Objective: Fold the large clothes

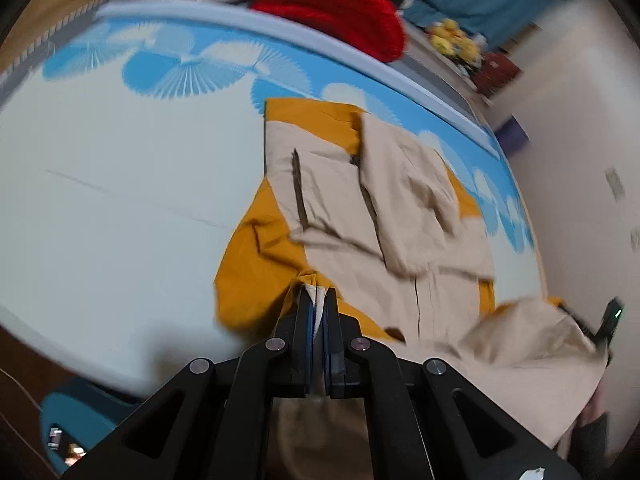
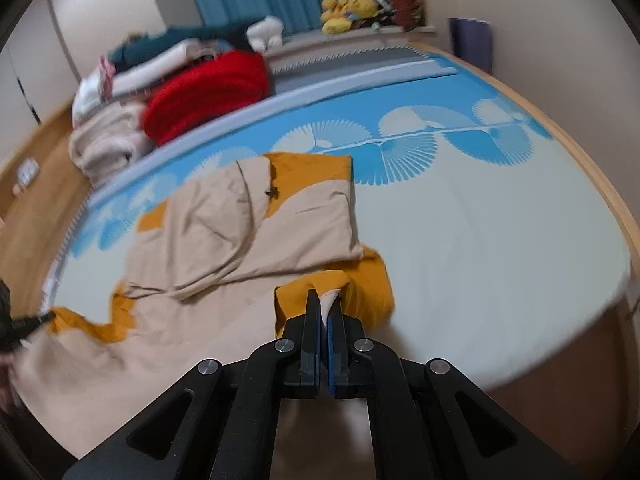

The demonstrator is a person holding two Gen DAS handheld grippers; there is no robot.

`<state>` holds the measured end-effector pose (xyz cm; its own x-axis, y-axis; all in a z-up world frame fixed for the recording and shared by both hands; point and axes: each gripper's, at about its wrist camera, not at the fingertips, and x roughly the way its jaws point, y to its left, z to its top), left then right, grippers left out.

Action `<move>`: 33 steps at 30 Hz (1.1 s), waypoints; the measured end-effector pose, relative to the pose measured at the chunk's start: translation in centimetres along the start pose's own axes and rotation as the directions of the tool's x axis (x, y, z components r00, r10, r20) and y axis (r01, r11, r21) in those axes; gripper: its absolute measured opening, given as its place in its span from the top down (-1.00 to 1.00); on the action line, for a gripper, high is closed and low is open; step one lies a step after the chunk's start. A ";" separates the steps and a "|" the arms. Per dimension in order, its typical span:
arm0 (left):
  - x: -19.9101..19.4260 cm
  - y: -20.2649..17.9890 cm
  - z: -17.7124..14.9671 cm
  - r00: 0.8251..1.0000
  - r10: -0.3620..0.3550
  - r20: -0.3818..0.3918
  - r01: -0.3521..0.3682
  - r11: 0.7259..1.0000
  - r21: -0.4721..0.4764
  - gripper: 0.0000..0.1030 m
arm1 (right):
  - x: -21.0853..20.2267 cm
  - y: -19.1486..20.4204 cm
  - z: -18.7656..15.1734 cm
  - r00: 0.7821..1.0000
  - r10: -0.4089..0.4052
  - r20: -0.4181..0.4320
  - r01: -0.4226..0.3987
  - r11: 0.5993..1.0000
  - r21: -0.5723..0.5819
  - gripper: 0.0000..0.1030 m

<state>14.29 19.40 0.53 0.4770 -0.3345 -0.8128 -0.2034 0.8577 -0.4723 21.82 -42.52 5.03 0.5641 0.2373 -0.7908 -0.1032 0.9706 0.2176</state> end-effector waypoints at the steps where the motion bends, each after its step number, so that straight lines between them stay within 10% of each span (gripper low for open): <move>1: 1.1 0.2 1.1 1.000 0.001 -0.001 -0.001 1.000 0.003 0.96 | 2.4 0.0 1.6 1.000 -0.018 -0.023 0.018 1.000 -0.020 0.96; 13: 11.0 4.5 6.0 0.989 0.063 -0.135 -0.081 0.989 -0.127 0.90 | 19.4 -1.3 8.3 0.975 -0.064 -0.213 0.063 0.998 -0.009 0.96; 19: 8.7 6.8 5.8 0.997 -0.006 -0.082 -0.016 0.964 -0.265 0.66 | 19.2 -2.3 8.9 0.979 -0.019 -0.202 0.044 0.992 0.121 0.72; 25: 4.4 9.4 3.8 0.995 0.094 -0.021 -0.096 0.941 -0.325 0.45 | 14.7 -3.5 8.3 0.998 -0.047 -0.040 0.054 0.978 0.201 0.40; 33: 6.5 6.8 3.3 0.980 0.170 -0.107 -0.186 0.969 -0.163 0.14 | 17.1 -2.6 5.5 0.981 -0.034 -0.192 0.053 0.994 0.092 0.20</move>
<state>18.78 24.39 -6.83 0.3412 -0.2237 -0.9130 -0.4250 0.8296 -0.3621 36.29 -41.20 -5.91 0.3992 0.2076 -0.8931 0.0027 0.9737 0.2276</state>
